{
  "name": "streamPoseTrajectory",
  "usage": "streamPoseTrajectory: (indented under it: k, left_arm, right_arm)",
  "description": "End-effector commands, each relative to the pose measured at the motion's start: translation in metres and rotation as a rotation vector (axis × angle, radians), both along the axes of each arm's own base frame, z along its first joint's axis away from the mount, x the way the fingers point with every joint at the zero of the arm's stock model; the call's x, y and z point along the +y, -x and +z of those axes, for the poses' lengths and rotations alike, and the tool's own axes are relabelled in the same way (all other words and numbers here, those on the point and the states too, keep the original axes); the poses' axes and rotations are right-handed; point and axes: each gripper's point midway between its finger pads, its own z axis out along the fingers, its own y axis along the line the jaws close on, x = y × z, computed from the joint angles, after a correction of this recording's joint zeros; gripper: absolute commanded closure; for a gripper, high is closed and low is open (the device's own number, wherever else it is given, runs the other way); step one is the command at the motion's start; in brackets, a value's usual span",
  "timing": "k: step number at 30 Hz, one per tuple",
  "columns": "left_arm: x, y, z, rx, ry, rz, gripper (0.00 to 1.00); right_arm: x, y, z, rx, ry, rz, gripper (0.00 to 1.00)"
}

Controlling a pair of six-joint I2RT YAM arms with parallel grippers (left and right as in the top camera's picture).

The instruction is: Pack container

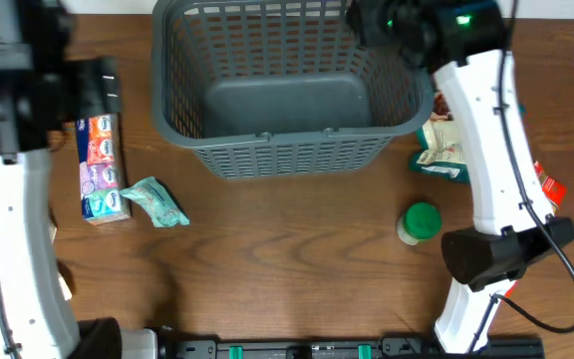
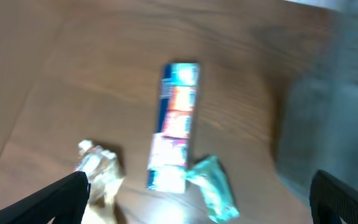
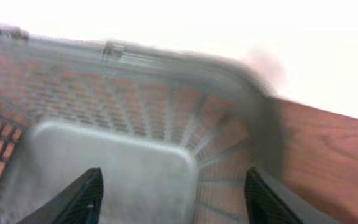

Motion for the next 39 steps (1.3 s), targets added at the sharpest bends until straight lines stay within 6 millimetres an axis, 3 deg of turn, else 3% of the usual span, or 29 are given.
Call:
streamPoseTrajectory:
  k: [1,4,8,11,14,17,23,25,31,39]
  left_arm:
    - [0.031,-0.001,-0.01,0.01,0.044,0.108,0.05]
    - [0.051,-0.007,-0.023,0.03,0.049,0.109,0.05]
    - [0.056,-0.019,-0.045,0.06,0.043,0.044,0.04]
    - [0.052,-0.023,-0.062,0.084,0.071,0.025,0.03]
    - [0.046,-0.023,-0.076,0.111,0.099,0.009,0.01]
    - [0.042,-0.022,-0.082,0.129,0.101,-0.004,0.01]
    - [0.029,-0.026,-0.081,0.139,0.07,-0.086,0.01]
    - [0.027,-0.026,-0.081,0.139,0.07,-0.089,0.01]
    - [0.027,-0.025,-0.081,0.142,0.071,-0.089,0.01]
    - [0.027,-0.025,-0.081,0.142,0.07,-0.089,0.01]
  right_arm:
    - [-0.062,0.002,0.042,-0.077,0.004,-0.203,0.33]
    - [-0.133,0.025,0.053,-0.045,-0.021,-0.452,0.15]
    - [-0.208,0.062,0.035,0.095,-0.088,-0.618,0.01]
    - [-0.241,0.087,0.013,0.225,-0.135,-0.608,0.01]
    - [-0.261,0.106,-0.013,0.345,-0.152,-0.536,0.01]
    - [-0.269,0.117,-0.044,0.454,-0.14,-0.441,0.01]
    - [-0.26,0.115,-0.113,0.56,-0.142,-0.125,0.01]
    - [-0.264,0.109,-0.148,0.58,-0.143,-0.115,0.01]
    - [-0.268,0.1,-0.22,0.588,-0.151,-0.121,0.01]
    - [-0.265,0.107,-0.289,0.58,-0.148,-0.121,0.01]
